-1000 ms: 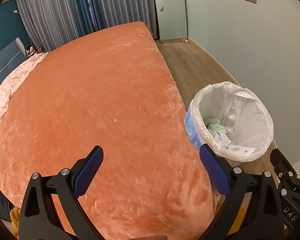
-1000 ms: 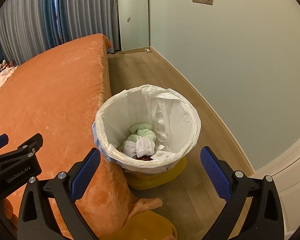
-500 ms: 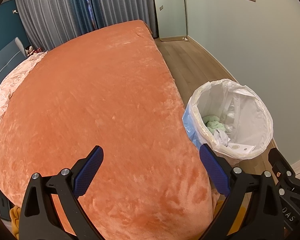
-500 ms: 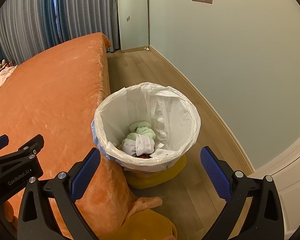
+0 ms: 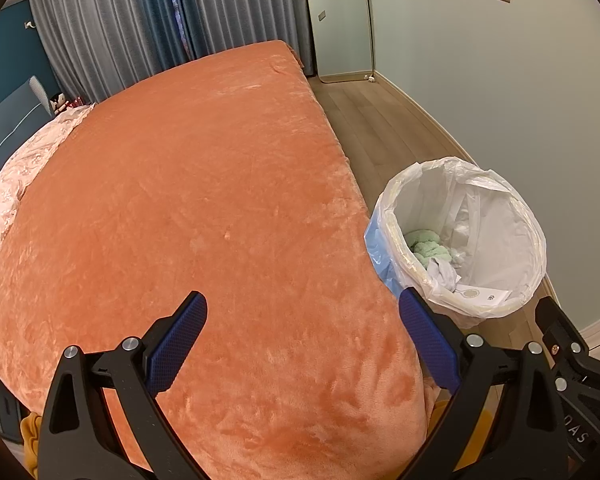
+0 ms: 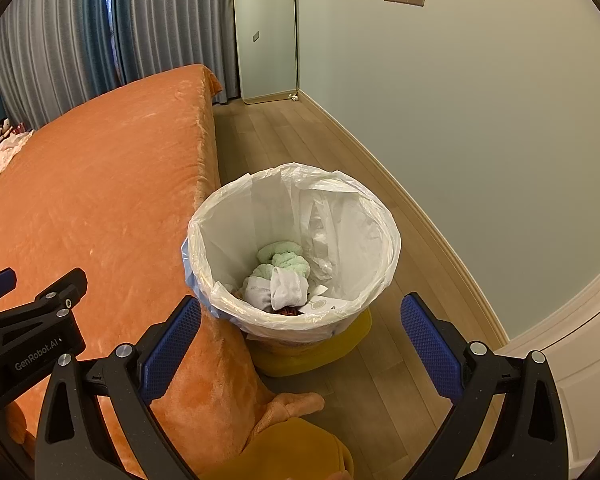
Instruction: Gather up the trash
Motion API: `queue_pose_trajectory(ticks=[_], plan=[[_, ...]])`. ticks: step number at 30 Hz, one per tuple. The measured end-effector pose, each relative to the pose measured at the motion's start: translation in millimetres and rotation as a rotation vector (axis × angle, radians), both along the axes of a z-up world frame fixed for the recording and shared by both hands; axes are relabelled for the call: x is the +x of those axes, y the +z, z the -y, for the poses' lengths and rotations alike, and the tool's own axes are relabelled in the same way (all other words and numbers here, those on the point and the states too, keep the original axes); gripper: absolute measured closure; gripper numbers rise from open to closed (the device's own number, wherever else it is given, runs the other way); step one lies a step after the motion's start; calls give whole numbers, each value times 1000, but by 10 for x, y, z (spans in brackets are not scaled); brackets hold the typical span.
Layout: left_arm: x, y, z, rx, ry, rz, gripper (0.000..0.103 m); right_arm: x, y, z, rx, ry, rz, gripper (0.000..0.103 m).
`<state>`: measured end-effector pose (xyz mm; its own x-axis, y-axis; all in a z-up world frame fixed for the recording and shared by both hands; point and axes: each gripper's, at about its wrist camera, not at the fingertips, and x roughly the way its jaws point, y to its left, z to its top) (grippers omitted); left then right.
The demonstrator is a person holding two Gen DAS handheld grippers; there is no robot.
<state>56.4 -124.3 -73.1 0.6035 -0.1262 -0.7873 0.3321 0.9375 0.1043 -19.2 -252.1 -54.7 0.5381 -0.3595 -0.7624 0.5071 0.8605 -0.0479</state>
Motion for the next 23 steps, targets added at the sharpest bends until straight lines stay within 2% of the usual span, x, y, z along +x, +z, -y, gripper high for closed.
queue_pose_trajectory(ticks=[16,23], plan=[[-13,16,2,-3,-6,-9,11,-7,-19,1,4,-5,0,7],[8,4,-1,-25,-23,-37,11,-14,-25,14,5,-11,-1,7]])
